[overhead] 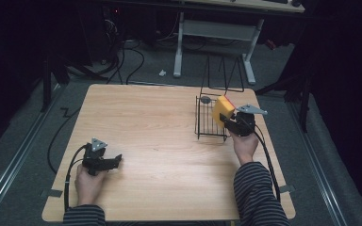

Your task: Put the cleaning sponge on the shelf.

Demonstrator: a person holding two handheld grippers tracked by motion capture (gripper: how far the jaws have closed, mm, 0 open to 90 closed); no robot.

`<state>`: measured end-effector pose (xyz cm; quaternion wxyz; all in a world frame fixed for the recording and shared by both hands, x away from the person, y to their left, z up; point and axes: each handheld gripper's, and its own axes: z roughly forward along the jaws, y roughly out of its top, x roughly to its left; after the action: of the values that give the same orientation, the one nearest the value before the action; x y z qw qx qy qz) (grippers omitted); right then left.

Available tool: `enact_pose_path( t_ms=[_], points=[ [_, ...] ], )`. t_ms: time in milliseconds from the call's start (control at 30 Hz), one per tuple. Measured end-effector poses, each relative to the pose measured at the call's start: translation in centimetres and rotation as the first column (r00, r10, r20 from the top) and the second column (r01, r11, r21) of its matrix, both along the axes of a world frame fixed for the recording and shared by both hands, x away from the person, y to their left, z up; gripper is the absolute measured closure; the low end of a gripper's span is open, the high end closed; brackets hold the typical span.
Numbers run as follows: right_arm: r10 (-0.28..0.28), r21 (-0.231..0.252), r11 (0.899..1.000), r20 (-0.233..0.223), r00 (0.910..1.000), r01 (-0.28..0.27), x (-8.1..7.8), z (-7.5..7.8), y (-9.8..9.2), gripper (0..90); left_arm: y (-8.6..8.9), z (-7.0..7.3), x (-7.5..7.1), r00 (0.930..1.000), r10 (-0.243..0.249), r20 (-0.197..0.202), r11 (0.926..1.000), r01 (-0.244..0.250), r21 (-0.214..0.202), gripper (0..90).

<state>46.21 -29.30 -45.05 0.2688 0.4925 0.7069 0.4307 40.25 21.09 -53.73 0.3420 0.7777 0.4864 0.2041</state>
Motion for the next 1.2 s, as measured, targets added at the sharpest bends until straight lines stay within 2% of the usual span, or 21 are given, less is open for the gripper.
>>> enact_pose_path(
  t_ms=[167, 267, 467, 700, 1200],
  points=[
    [-0.023, 0.003, 1.0, 0.011, 0.9997, 0.023, 0.6, -0.4, 0.1, 61.0, 0.0, 0.0, 0.0, 1.0, 0.0, 0.0, 1.0, 0.0, 0.0, 17.7],
    [-0.028, -0.016, 0.999, -0.017, 0.9995, 0.028, 1.2, -0.5, 0.5, 61.0, 0.0, 0.0, 0.0, 1.0, 0.0, 0.0, 1.0, 0.0, 0.0, 17.7],
    [-0.027, -0.032, 0.999, -0.013, 0.9996, 0.026, 2.2, -0.6, 1.4, 60.8, 0.0, 0.0, 0.0, 1.0, 0.0, 0.0, 1.0, 0.0, 0.0, 17.6],
    [-0.029, -0.035, 0.999, -0.04, 0.9988, 0.028, 3.4, -1.3, 1.9, 60.6, 0.0, 0.0, 0.0, 1.0, 0.0, 0.0, 1.0, 0.0, 0.0, 17.6],
    [-0.033, -0.048, 0.998, -0.073, 0.9968, 0.029, 4.2, -2.5, 2.3, 59.9, 0.0, 0.0, 0.0, 1.0, -0.001, 0.0, 1.0, 0.001, 0.0, 17.6]
  ],
)
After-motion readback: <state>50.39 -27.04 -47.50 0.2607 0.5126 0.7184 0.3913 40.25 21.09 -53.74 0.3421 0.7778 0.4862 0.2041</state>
